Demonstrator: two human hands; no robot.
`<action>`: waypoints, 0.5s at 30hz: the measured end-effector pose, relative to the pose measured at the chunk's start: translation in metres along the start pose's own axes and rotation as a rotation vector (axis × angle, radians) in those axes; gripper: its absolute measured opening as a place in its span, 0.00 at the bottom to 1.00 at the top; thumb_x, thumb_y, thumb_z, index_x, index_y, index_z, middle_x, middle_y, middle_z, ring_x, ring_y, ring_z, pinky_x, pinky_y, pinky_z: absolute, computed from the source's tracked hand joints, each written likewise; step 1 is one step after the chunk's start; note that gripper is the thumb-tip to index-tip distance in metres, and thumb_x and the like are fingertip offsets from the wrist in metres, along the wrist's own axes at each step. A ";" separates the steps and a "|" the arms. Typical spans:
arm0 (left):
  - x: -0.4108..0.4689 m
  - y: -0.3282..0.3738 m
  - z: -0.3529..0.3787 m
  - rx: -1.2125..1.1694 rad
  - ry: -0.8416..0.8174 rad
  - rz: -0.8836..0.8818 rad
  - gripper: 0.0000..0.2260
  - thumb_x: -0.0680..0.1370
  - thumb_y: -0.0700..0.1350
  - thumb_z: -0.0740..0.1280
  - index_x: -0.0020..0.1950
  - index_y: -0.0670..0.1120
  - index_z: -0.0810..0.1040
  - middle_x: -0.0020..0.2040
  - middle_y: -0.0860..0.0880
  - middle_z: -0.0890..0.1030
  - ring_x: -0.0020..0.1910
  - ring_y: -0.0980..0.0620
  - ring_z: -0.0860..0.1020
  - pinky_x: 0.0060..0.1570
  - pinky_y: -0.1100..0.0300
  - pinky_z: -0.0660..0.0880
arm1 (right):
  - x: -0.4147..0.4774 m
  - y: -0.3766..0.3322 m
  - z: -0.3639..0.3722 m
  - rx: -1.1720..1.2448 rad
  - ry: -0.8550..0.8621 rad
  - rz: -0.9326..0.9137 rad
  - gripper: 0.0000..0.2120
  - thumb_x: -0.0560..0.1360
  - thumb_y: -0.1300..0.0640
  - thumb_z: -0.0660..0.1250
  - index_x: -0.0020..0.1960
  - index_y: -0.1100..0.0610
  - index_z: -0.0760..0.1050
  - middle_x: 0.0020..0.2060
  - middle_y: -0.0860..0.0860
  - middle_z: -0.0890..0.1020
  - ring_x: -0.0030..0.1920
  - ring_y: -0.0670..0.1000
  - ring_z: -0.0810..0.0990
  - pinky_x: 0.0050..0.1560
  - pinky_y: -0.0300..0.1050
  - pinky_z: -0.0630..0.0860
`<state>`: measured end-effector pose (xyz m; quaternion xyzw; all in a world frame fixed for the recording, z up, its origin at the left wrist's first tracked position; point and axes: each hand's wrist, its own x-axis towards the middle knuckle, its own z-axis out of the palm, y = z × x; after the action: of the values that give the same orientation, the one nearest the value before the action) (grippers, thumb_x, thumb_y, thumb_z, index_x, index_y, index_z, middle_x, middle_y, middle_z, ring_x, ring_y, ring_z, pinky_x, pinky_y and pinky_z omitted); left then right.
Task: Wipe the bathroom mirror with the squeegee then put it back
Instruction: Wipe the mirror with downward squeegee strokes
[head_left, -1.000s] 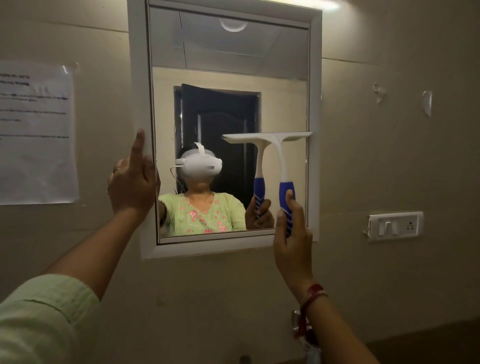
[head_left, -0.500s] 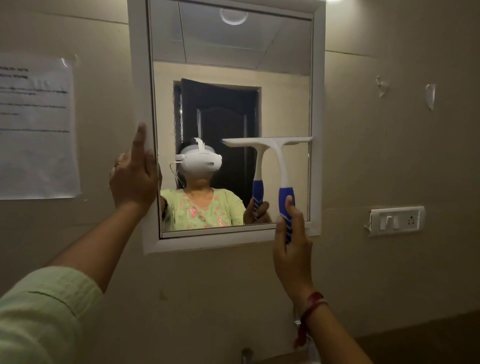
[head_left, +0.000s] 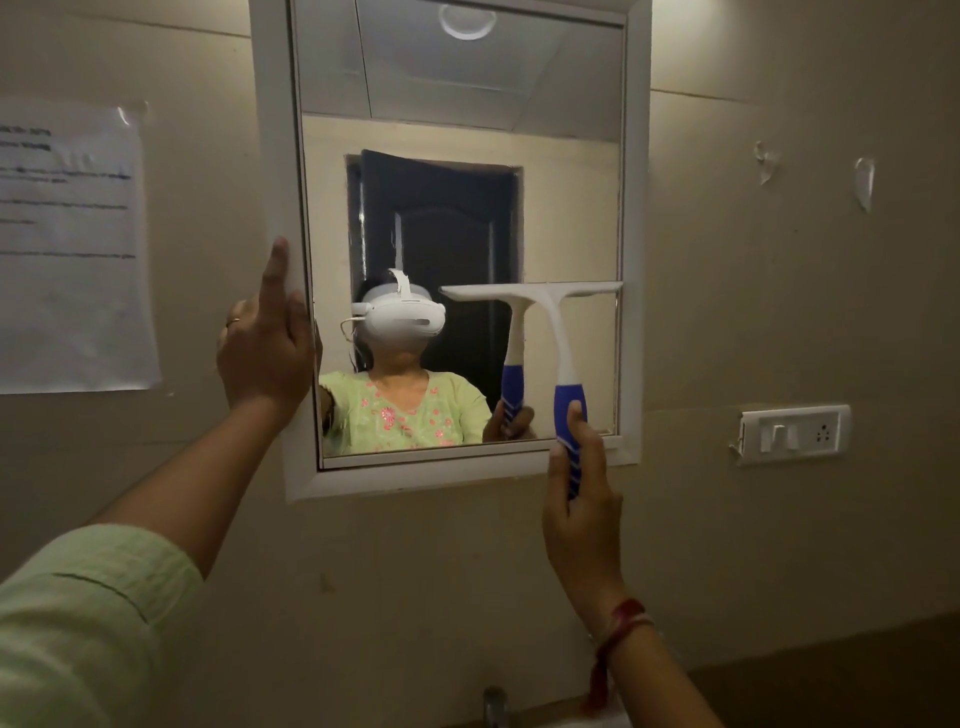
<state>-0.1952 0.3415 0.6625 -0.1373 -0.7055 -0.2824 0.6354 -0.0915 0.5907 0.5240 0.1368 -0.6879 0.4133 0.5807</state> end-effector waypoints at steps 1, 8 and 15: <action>0.000 0.000 0.000 -0.001 0.001 0.000 0.21 0.82 0.49 0.51 0.75 0.53 0.55 0.47 0.35 0.78 0.49 0.35 0.75 0.44 0.41 0.72 | -0.002 0.001 0.000 -0.003 -0.005 0.008 0.20 0.77 0.45 0.52 0.66 0.30 0.54 0.47 0.52 0.77 0.32 0.45 0.76 0.31 0.34 0.75; 0.000 0.000 0.000 0.000 -0.002 -0.002 0.21 0.81 0.48 0.51 0.75 0.53 0.55 0.45 0.34 0.77 0.46 0.35 0.74 0.42 0.41 0.72 | -0.069 0.018 -0.005 -0.078 -0.032 0.072 0.18 0.76 0.40 0.51 0.66 0.35 0.56 0.37 0.46 0.73 0.34 0.46 0.75 0.28 0.34 0.72; 0.000 0.000 0.000 0.006 -0.004 -0.010 0.21 0.81 0.51 0.49 0.75 0.55 0.54 0.46 0.33 0.77 0.47 0.35 0.74 0.43 0.41 0.72 | -0.028 0.004 -0.001 0.007 -0.013 0.074 0.20 0.78 0.46 0.55 0.67 0.37 0.56 0.43 0.47 0.75 0.32 0.47 0.76 0.29 0.38 0.77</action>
<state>-0.1956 0.3415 0.6620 -0.1324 -0.7083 -0.2834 0.6328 -0.0858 0.5855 0.4972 0.1158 -0.6949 0.4359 0.5602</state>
